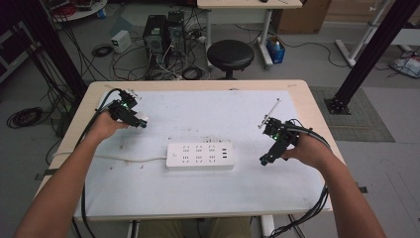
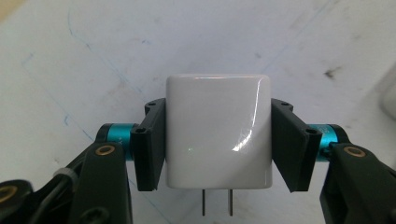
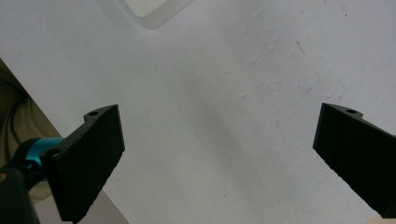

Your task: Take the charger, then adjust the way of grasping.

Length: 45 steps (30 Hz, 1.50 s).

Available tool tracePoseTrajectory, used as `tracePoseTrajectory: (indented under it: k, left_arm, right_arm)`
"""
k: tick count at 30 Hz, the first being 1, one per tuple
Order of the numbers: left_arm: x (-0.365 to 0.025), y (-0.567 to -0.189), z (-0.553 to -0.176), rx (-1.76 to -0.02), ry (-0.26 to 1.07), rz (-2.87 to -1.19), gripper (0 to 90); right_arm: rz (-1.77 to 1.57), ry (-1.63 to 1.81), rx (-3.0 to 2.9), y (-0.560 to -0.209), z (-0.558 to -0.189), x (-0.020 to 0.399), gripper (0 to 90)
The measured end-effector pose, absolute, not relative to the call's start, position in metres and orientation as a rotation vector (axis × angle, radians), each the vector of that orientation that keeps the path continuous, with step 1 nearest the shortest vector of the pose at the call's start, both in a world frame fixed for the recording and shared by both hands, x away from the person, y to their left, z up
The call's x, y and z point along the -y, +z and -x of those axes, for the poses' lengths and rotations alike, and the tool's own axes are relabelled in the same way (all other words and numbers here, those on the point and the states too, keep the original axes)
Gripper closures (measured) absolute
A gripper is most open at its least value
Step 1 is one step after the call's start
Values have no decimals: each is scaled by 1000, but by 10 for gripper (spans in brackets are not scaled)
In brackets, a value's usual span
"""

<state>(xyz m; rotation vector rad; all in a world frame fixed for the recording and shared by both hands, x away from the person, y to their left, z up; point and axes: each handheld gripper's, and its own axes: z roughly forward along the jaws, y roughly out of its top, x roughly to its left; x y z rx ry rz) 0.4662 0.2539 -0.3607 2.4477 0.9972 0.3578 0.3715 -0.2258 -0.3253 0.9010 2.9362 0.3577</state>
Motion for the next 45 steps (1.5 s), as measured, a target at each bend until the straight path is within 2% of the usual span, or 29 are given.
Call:
tracePoseTrajectory:
  k: [9, 12, 18, 33, 45]
  left_arm:
    - [-237, -315, -413, -947, 367, -2399, 425]
    - [-234, -311, -407, -940, 371, -2399, 425]
    - [-216, -287, -379, -836, 373, -2397, 425]
    - [-205, -272, -339, -624, 323, -2402, 424]
    - [-193, -274, -335, -481, 295, -2405, 424]
  right_arm:
    - [-863, 365, -2925, -323, -366, 221, 13]
    - [-854, 366, -2924, -323, -366, 221, 13]
    - [-853, 391, -2909, -320, -367, 218, 14]
    - [-820, 422, -2882, -317, -364, 214, 13]
    - [-899, 571, -2853, -310, -362, 213, 13]
